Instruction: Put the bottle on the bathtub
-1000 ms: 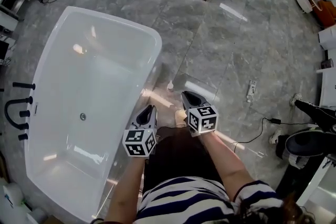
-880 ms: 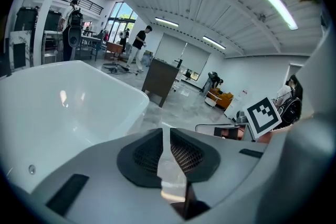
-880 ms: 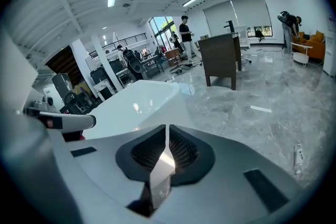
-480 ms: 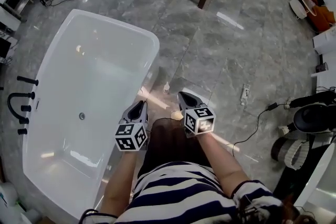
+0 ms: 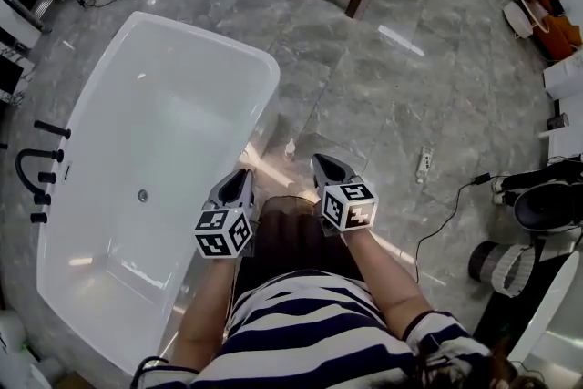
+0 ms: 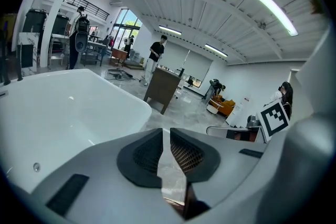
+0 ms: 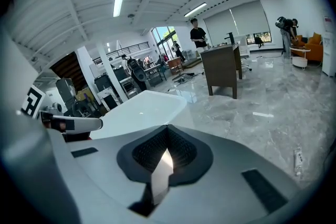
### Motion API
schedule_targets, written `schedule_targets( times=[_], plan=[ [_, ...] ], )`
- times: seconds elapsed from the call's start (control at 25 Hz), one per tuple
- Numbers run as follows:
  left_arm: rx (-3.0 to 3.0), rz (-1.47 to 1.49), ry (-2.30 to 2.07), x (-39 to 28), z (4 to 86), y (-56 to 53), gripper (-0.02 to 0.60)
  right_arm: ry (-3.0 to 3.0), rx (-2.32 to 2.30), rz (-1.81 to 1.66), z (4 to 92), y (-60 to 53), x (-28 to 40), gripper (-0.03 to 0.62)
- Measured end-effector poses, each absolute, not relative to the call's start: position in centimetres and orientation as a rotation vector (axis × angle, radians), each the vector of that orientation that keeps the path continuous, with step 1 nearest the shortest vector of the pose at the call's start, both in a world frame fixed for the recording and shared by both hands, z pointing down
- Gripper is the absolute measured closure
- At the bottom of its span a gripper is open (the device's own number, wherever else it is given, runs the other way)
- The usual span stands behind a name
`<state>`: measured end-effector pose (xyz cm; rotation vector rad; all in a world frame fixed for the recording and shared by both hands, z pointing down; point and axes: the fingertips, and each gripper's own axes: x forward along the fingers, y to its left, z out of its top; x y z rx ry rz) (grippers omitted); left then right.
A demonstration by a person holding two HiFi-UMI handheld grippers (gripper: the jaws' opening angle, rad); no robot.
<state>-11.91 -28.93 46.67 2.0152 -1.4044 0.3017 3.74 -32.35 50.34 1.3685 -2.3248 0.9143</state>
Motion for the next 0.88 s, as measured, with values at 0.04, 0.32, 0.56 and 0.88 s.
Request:
schedule_targets(
  times=[0.04,0.32,0.56,0.88],
  plan=[
    [2.016,0.299,-1.407,-11.9,46.5,-28.9,0.525,-2.328,1.370,0.915,50.2,-32.3,3.8,0.568],
    [2.026,0.291,-1.423,-11.4,45.9,-28.7,0.525,-2.339,1.367,0.913,49.6,-31.8,4.2,0.568],
    [2.003,0.280,-1.441,-11.2,45.9,-28.2,0.525,-2.331,1.385,0.927,49.5,-31.8,5.3,0.568],
    [1.971,0.279,-1.457,-11.2,46.7,-28.0,0.525,-2.354,1.392,0.913,48.9,-32.6,5.3,0.568]
  ],
)
